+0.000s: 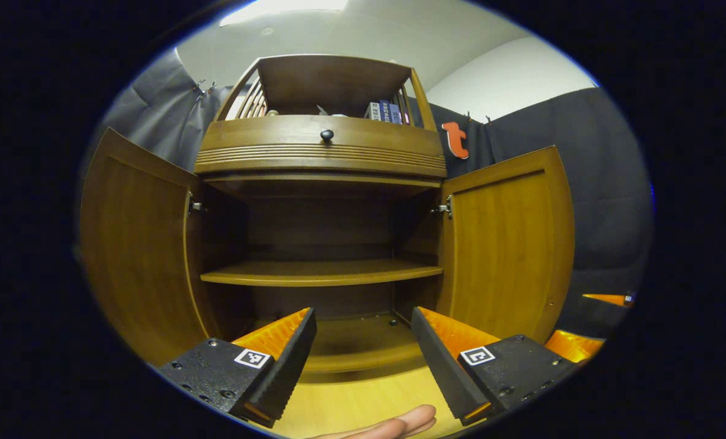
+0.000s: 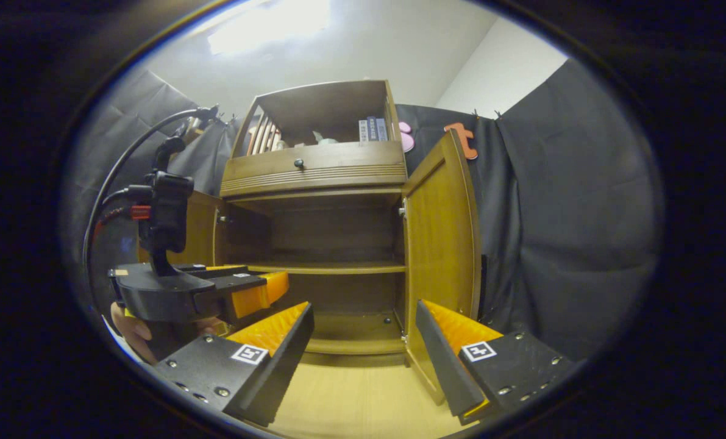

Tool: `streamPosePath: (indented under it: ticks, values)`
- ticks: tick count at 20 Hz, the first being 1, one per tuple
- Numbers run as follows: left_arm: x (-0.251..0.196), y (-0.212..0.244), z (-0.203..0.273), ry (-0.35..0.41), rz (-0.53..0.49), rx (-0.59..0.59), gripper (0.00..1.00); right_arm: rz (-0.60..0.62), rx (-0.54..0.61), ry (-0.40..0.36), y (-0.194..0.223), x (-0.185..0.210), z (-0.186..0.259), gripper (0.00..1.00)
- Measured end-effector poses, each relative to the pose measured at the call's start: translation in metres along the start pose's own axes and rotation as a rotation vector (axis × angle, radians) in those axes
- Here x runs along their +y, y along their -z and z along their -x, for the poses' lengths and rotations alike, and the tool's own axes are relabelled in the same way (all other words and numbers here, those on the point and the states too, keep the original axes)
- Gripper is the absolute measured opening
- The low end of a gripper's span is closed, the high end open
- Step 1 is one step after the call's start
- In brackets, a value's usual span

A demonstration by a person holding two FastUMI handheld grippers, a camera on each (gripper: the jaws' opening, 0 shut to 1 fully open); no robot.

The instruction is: Open the right door of the double-door shoe cabinet with the right hand, and open the left door with the left hand.

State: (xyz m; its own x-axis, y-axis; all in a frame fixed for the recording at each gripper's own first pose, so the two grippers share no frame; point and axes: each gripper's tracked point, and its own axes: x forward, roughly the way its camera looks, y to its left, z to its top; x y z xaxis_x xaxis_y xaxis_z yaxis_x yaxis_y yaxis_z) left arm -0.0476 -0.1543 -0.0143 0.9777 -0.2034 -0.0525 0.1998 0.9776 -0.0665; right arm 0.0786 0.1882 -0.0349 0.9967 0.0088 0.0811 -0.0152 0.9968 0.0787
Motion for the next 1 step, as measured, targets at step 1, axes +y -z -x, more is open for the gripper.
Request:
streamPosePath:
  ticks: [1]
  values:
    - [0.0018, -0.0024, -0.0001, -0.006, 0.008, -0.011, 0.99, -0.015, -0.005, -0.01, -0.0008, -0.0002, 0.0015, 1.0]
